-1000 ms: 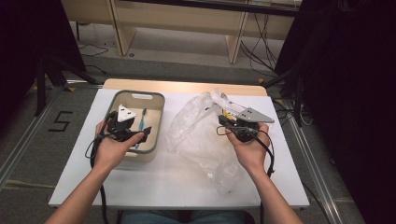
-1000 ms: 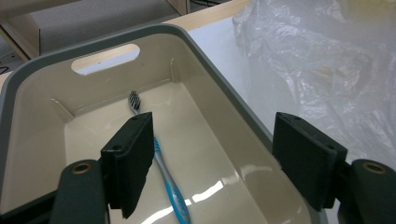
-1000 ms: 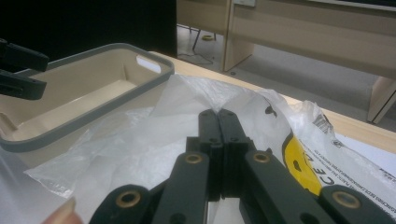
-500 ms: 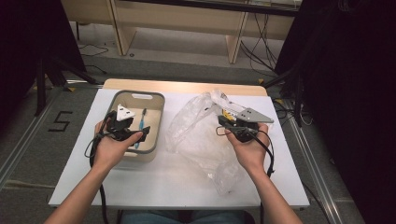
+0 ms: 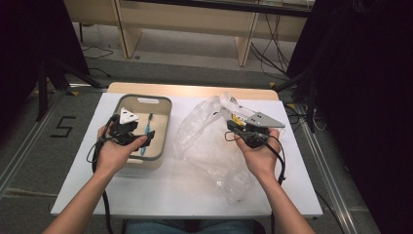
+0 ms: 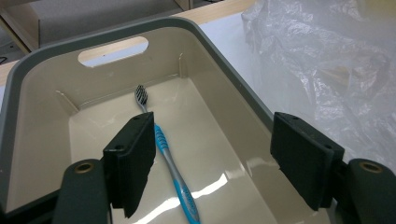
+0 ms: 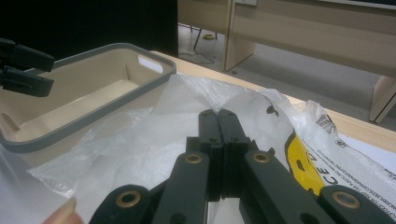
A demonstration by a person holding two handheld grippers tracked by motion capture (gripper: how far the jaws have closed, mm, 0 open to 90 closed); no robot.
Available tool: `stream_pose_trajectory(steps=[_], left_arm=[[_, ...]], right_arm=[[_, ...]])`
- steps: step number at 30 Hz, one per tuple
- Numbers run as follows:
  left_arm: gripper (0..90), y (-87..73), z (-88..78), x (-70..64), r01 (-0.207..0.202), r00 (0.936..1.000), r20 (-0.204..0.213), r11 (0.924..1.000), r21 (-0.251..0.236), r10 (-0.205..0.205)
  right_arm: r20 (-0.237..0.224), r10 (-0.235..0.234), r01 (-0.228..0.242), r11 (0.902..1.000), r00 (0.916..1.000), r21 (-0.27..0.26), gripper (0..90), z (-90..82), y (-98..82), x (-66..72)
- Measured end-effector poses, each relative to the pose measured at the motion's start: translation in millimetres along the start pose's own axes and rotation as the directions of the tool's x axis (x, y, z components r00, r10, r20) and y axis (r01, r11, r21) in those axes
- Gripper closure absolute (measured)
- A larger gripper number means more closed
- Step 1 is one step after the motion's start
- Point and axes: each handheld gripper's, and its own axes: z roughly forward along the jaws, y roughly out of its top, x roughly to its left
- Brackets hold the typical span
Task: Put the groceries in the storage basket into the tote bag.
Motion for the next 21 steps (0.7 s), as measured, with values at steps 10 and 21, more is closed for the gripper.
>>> stream_pose_trajectory(steps=[10,21], left_arm=[[33.5,12.8,23.2,12.0,0.012,0.9996,-0.026,0.993,0.117,-0.009],[36.0,29.8,63.8,26.5,0.049,0.9988,-0.018,0.9642,0.261,-0.045]], right_arm=[[-0.004,-0.001,0.001,1.0,1.0,0.002,90.0,-2.3,-2.3,-1.2],[-0.005,-0.001,0.001,1.0,1.0,0.003,90.0,-1.2,-2.5,-0.4]])
